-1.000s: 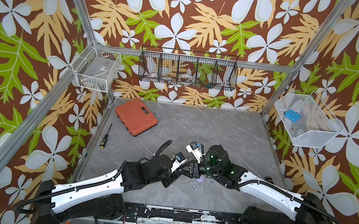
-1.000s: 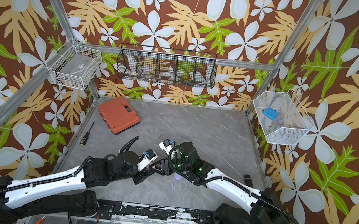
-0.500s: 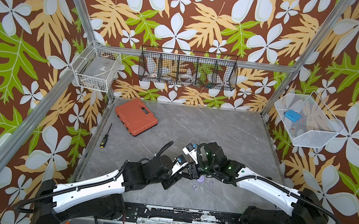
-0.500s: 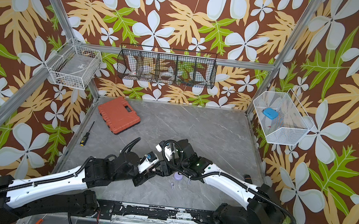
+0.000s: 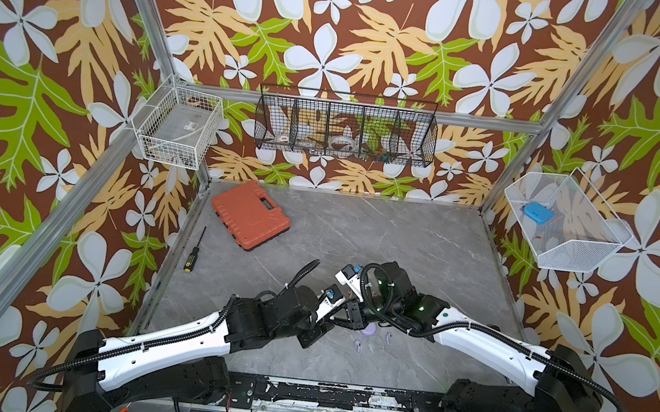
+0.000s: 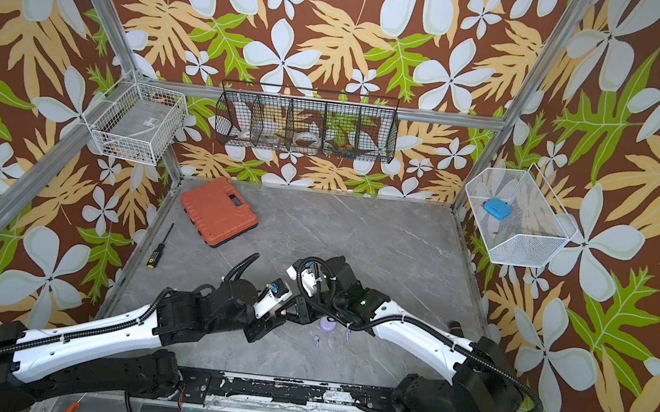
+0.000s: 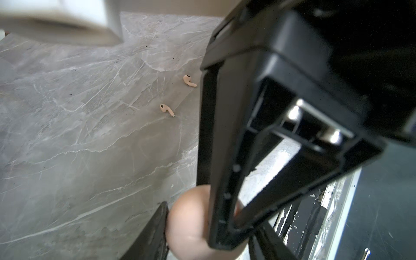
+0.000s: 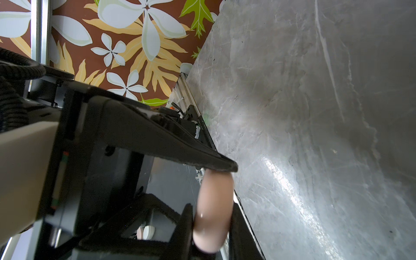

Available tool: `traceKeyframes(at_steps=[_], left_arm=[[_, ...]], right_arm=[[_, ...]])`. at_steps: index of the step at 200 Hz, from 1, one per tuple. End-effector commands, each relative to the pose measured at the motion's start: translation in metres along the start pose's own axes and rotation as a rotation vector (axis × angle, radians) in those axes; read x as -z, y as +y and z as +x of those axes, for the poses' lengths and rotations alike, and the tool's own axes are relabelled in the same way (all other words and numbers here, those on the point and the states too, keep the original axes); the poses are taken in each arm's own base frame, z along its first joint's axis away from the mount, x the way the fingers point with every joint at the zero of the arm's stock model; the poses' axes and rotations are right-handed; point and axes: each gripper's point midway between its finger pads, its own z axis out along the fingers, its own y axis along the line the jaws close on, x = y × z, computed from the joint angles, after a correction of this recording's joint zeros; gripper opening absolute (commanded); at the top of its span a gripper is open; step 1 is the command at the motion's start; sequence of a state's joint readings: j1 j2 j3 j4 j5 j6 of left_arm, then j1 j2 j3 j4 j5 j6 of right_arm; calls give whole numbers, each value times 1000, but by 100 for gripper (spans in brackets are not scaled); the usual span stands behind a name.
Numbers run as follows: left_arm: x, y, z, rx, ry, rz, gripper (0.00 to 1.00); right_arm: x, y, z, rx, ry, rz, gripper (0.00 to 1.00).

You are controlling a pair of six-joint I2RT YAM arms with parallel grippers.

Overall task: Insert wireless bluetooth earbuds into charging case
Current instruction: Pick up the charging case from the center of the table.

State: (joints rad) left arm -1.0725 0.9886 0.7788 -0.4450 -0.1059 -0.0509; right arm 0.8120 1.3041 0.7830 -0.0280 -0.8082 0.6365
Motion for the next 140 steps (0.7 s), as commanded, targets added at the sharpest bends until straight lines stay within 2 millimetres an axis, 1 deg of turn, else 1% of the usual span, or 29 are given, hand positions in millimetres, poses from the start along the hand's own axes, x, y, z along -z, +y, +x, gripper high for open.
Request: traceKeyframes(at_steps=[1, 10, 26, 55, 67, 91, 101, 124, 140], left_arm=[[6, 15, -43, 50, -168, -84, 35], [6, 15, -43, 51, -168, -84, 38], [8, 15, -46, 52, -171, -85, 51], [15, 15, -51, 59, -185, -82, 67], [17, 15, -51, 69, -189, -76, 76], [30, 11, -57, 103, -205, -43, 88], [39, 8, -61, 123, -221, -23, 91], [64, 3, -69, 186, -269, 38, 91], [78, -4, -67, 227, -277, 97, 91]], right_arm=[[1, 11, 28, -26, 114, -77, 10], [2, 12, 26, -22, 109, -76, 7], [4, 15, 25, -10, 99, -76, 0], [8, 20, 18, 18, 74, -77, 0], [9, 22, 14, 29, 63, -74, 0], [12, 23, 10, 43, 62, -59, 0], [15, 23, 7, 48, 53, -55, 0], [26, 28, -4, 72, 19, -40, 0], [34, 33, -11, 106, -1, -18, 0]])
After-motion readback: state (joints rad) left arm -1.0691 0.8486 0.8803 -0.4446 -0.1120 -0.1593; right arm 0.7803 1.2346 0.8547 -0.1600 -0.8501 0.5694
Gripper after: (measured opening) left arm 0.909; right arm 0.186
